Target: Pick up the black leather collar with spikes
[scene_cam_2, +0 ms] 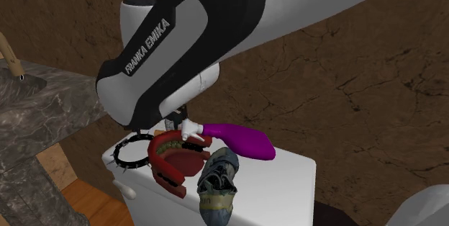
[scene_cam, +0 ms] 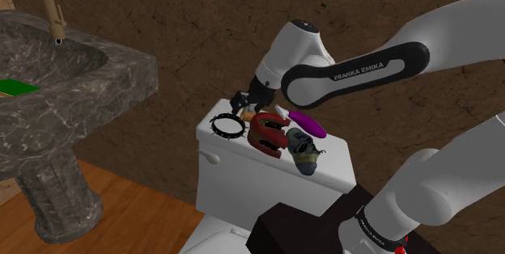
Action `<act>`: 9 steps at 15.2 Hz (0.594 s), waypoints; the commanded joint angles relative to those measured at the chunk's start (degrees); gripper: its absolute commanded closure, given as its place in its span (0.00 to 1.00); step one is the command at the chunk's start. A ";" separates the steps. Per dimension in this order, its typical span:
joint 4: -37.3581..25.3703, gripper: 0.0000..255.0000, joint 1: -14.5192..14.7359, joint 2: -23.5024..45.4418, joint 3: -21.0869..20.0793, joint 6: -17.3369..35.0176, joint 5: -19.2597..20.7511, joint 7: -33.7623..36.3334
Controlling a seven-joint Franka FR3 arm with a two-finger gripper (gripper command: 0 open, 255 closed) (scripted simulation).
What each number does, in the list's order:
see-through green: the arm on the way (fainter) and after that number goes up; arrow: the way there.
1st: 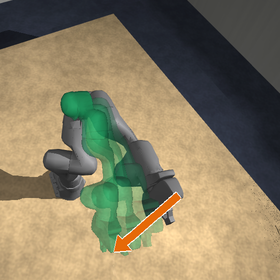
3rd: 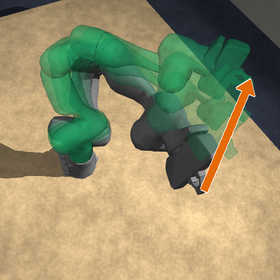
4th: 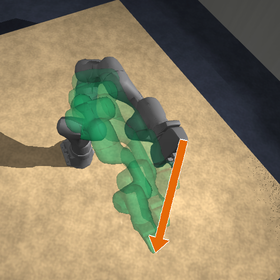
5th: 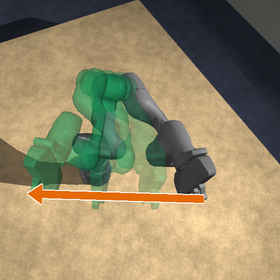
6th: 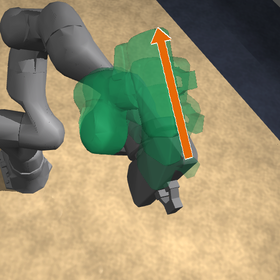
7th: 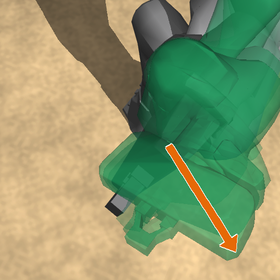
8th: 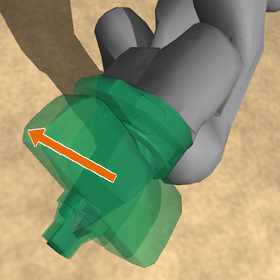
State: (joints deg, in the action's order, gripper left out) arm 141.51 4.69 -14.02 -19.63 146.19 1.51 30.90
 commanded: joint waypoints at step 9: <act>2.22 1.00 -0.75 3.49 -1.28 5.38 2.29 2.51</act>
State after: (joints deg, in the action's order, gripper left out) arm 143.30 3.87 -10.57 -20.83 151.55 3.87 33.38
